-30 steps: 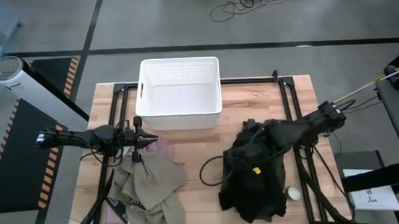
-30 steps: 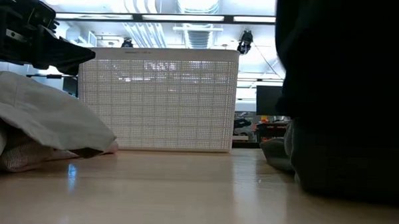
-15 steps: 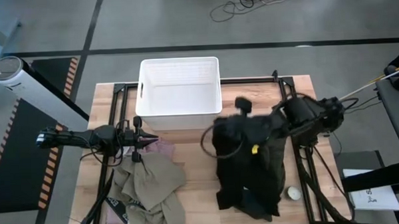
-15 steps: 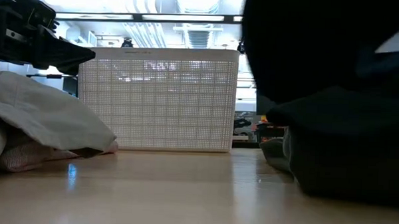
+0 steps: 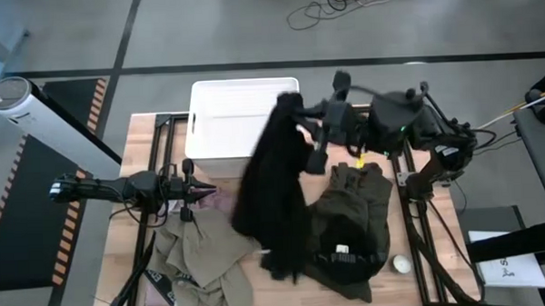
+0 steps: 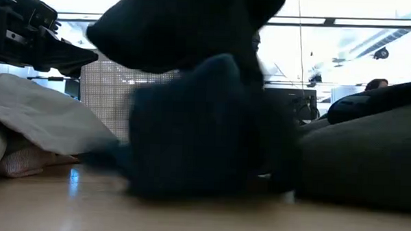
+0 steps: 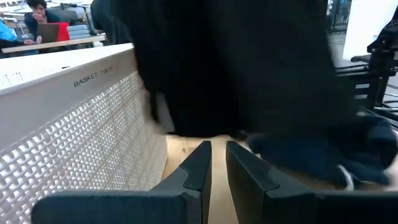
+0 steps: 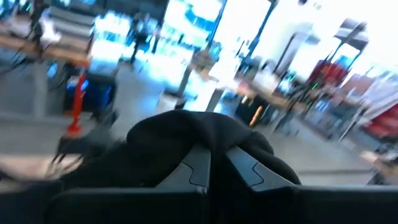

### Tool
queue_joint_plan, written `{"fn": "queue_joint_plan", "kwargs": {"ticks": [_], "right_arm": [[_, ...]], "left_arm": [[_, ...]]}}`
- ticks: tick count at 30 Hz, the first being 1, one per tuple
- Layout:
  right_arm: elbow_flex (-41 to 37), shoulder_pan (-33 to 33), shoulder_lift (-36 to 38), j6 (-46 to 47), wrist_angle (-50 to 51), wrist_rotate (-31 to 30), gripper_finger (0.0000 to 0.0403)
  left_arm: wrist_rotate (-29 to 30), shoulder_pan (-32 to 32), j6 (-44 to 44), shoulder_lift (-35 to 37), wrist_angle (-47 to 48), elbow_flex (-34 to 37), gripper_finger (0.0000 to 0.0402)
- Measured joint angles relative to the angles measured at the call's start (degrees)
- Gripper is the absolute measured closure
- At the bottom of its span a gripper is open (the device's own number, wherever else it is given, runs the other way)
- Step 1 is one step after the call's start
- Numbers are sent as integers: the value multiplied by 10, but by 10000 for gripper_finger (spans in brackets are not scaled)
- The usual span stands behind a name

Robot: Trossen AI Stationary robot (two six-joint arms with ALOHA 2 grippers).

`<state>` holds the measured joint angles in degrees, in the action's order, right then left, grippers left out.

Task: Sort clothes
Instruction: Put the black shirt into the bin

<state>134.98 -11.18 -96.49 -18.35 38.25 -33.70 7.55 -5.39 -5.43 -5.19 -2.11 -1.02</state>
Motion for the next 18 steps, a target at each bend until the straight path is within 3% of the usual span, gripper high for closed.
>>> {"fn": "queue_joint_plan", "kwargs": {"ticks": [11, 18], "right_arm": [[0, 51, -18, -157, -277, 31, 403], [0, 95, -24, -177, -383, 81, 403]], "left_arm": [[0, 0, 0, -1, 0, 0, 365], [0, 0, 0, -1, 0, 0, 365]]}}
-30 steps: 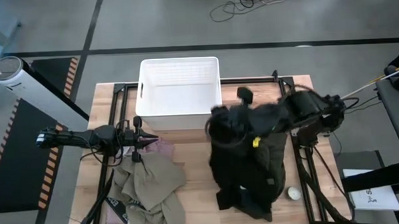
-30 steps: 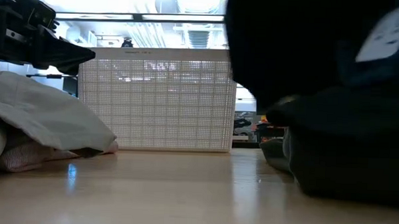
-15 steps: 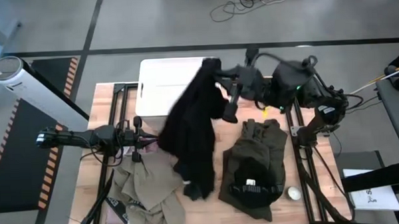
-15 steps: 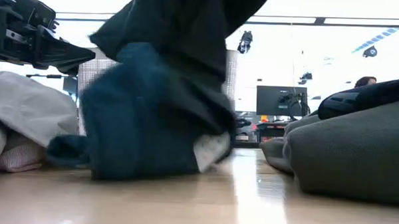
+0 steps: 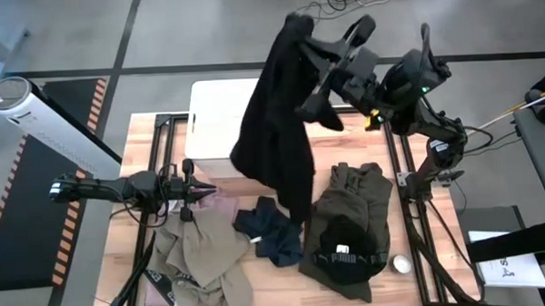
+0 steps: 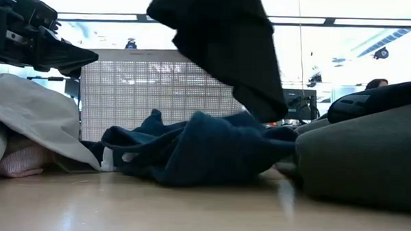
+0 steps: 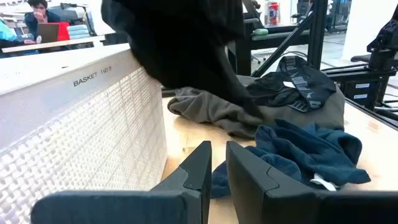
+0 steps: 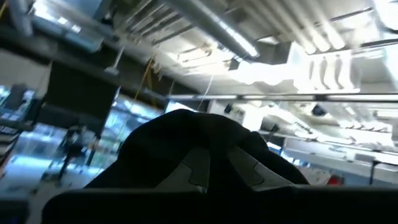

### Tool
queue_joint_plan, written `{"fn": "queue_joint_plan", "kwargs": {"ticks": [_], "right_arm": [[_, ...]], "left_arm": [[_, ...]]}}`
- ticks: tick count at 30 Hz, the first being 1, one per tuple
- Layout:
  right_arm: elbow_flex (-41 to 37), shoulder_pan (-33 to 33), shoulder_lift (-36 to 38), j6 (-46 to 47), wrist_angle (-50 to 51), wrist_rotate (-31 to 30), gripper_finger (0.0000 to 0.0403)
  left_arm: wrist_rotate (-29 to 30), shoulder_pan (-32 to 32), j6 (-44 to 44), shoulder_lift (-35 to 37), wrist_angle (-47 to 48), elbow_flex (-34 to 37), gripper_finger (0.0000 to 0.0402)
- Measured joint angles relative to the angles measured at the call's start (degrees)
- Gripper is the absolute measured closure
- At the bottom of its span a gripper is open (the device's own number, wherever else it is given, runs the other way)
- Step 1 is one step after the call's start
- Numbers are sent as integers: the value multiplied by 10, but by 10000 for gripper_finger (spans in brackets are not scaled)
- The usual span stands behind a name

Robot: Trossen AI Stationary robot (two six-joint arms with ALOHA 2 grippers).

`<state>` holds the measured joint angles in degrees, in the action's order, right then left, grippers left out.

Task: Sort clothes
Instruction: Put the black shirt into the bin

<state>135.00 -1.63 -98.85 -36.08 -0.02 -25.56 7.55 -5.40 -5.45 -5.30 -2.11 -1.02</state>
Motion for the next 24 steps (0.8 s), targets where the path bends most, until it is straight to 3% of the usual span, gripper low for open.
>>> {"fn": "queue_joint_plan", "kwargs": {"ticks": [13, 19, 24], "right_arm": [[0, 91, -26, 42, -178, 108, 403], [0, 120, -45, 64, -254, 117, 403], [0, 150, -67, 107, -247, 121, 403]], "left_arm": [[0, 0, 0, 0, 0, 0, 365], [0, 0, 0, 0, 0, 0, 365], [0, 0, 0, 0, 0, 0, 365]]}}
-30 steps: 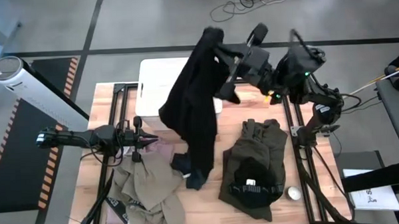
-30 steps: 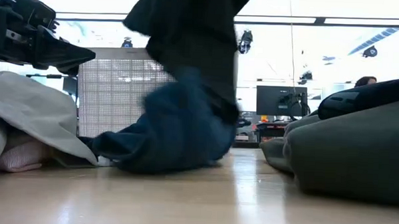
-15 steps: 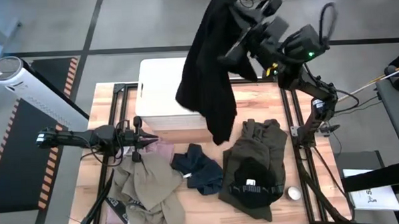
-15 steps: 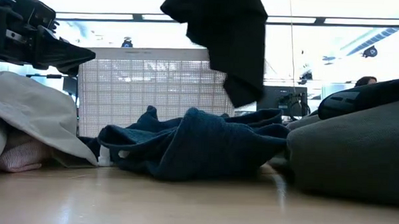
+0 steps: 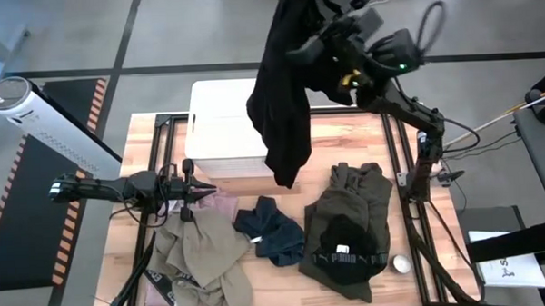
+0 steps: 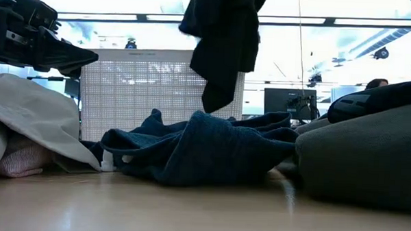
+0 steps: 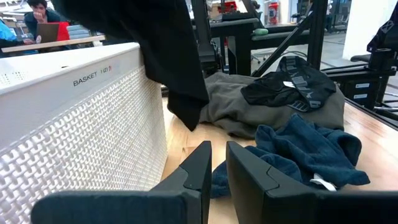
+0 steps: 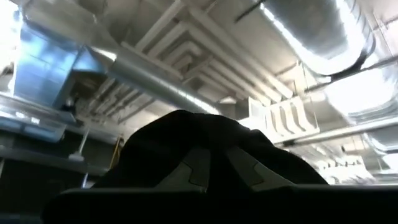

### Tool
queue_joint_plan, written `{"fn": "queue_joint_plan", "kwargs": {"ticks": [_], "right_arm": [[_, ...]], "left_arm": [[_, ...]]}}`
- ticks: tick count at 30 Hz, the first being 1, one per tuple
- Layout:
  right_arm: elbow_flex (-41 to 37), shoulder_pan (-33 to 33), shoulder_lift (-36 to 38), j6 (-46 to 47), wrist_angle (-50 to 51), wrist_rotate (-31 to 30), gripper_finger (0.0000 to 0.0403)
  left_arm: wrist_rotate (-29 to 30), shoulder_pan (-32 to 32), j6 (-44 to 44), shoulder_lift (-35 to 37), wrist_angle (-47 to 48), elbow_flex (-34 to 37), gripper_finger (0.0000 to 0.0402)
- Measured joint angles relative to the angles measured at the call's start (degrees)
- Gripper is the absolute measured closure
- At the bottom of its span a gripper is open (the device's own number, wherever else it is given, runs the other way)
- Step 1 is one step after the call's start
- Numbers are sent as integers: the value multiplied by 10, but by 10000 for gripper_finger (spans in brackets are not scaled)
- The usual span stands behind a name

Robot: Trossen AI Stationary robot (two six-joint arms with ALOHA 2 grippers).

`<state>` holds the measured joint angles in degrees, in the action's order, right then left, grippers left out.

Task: Sort clothes
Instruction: Put the black shirt into the bin

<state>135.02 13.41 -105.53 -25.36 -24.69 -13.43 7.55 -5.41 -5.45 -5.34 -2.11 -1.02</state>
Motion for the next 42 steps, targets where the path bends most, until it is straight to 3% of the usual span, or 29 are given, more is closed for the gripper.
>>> {"fn": "queue_joint_plan", "kwargs": {"ticks": [12, 23, 28, 36, 42], "right_arm": [[0, 61, -97, 77, 120, 5, 403], [-1, 73, -172, 111, 299, 19, 394], [-1, 73, -175, 142, 386, 28, 357], [-1, 68, -160, 193, 462, 51, 259], [0, 55, -127, 158, 544, 59, 201]], "left_arm": [[0, 0, 0, 0, 0, 0, 365], [0, 0, 0, 0, 0, 0, 365], [0, 0, 0, 0, 0, 0, 365], [0, 0, 0, 0, 0, 0, 365], [0, 0, 0, 0, 0, 0, 365]]}}
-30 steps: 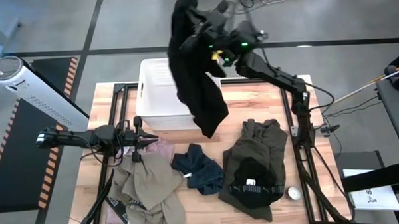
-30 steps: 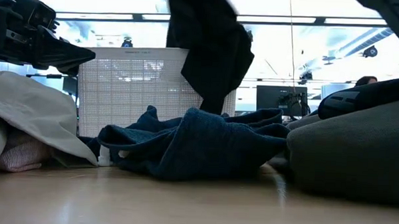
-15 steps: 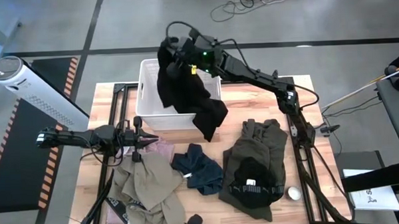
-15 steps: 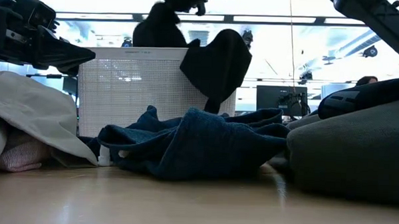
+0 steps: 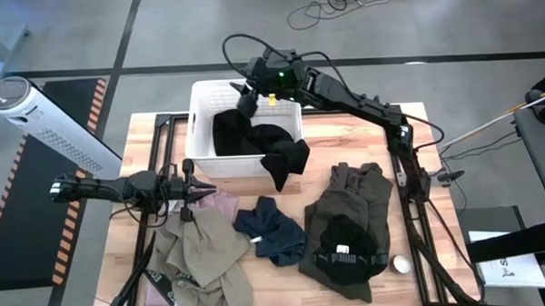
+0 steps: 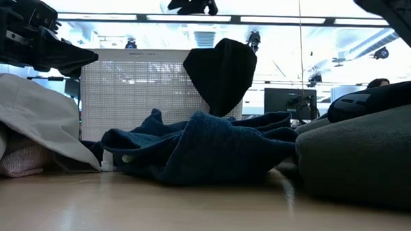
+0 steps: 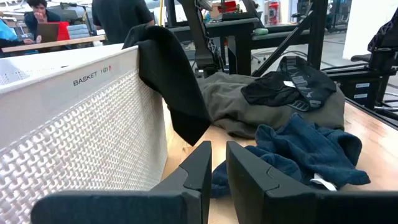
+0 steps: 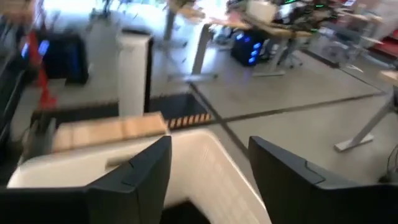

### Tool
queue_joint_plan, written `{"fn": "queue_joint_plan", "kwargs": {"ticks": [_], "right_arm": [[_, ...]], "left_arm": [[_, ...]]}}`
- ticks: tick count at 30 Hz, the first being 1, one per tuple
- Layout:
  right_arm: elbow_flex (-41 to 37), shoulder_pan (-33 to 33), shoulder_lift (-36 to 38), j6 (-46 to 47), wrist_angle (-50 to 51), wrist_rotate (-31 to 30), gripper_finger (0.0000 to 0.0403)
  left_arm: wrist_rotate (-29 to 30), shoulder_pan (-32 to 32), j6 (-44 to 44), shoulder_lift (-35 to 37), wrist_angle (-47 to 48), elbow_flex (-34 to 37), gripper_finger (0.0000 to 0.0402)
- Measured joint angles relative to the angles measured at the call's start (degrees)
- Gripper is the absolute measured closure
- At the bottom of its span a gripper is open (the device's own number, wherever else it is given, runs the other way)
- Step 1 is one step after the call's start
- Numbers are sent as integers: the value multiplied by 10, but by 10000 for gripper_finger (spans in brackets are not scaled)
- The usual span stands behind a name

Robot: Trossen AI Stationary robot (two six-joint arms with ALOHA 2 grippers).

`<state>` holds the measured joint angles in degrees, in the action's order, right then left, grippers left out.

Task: Sort clothes
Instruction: Put the black shirt into the bin

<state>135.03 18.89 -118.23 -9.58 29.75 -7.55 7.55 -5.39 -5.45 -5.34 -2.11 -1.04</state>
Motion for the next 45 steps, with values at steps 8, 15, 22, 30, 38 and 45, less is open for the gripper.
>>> {"fn": "queue_joint_plan", "kwargs": {"ticks": [8, 15, 22, 30, 38, 45], "right_arm": [[0, -59, 73, -97, 223, 5, 208], [0, -120, 95, -10, 421, 0, 215], [-31, -185, 101, 72, 507, -42, 208], [-212, -251, 196, 179, 420, -136, 206], [-485, -291, 317, 323, 230, -206, 206], [-682, -329, 405, 424, 79, -281, 206]], "left_arm": [[0, 0, 0, 0, 0, 0, 365], [0, 0, 0, 0, 0, 0, 365], [0, 0, 0, 0, 0, 0, 365], [0, 0, 0, -1, 0, 0, 365], [0, 0, 0, -2, 0, 0, 365], [0, 0, 0, -2, 0, 0, 365]]}}
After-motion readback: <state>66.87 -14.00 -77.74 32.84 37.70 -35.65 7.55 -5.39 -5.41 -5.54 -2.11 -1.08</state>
